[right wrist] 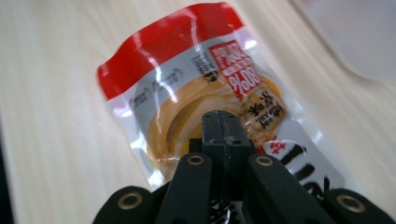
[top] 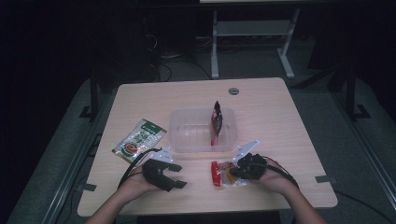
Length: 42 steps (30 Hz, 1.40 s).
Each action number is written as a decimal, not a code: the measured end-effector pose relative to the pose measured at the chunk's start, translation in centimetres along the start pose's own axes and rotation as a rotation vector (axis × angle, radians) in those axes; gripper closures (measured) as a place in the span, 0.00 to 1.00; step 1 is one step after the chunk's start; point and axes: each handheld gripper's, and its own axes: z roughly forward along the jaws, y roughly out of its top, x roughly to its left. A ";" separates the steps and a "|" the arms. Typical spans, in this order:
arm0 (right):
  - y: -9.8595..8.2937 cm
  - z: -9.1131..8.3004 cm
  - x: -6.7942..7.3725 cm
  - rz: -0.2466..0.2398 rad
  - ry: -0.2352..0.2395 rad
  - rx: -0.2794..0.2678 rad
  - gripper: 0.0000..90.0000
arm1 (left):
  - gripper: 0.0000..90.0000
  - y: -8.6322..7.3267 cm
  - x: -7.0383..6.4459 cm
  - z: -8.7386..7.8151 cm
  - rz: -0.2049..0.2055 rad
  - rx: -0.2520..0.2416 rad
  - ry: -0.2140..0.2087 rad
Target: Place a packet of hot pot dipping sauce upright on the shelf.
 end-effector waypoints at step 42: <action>-4.1 -3.8 -1.7 0.218 -0.174 -0.009 1.00 | 0.36 0.8 -1.3 0.6 0.049 0.000 -0.012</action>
